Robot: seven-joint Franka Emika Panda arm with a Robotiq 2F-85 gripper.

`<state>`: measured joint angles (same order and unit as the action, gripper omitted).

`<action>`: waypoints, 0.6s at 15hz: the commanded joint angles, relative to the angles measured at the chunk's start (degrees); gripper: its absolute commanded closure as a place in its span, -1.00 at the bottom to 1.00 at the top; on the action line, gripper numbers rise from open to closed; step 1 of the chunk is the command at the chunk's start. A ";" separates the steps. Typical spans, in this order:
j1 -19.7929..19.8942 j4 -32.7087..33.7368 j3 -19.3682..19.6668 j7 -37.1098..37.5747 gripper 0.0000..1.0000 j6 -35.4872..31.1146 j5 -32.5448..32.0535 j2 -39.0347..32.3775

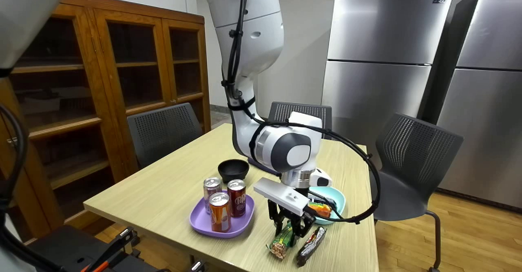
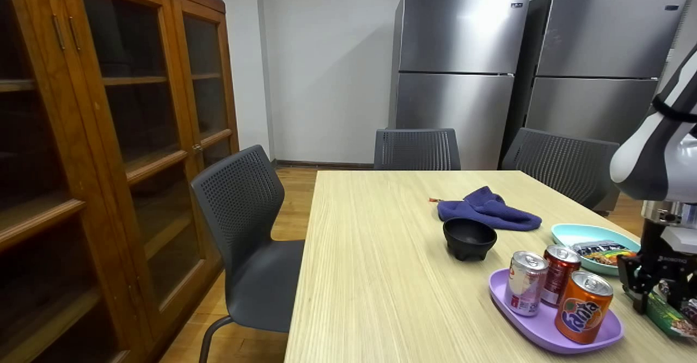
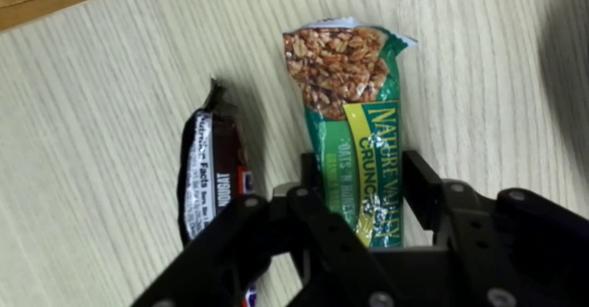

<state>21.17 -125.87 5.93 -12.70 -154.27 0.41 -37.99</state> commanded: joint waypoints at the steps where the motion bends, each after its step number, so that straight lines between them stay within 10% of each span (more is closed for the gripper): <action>1: 1.16 -0.04 -0.96 -2.00 0.63 1.38 0.87 1.82; 9: 0.07 -2.13 -0.72 -0.67 0.73 -0.54 1.34 7.26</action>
<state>21.09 -125.89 5.86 -12.80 -154.55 0.41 -34.64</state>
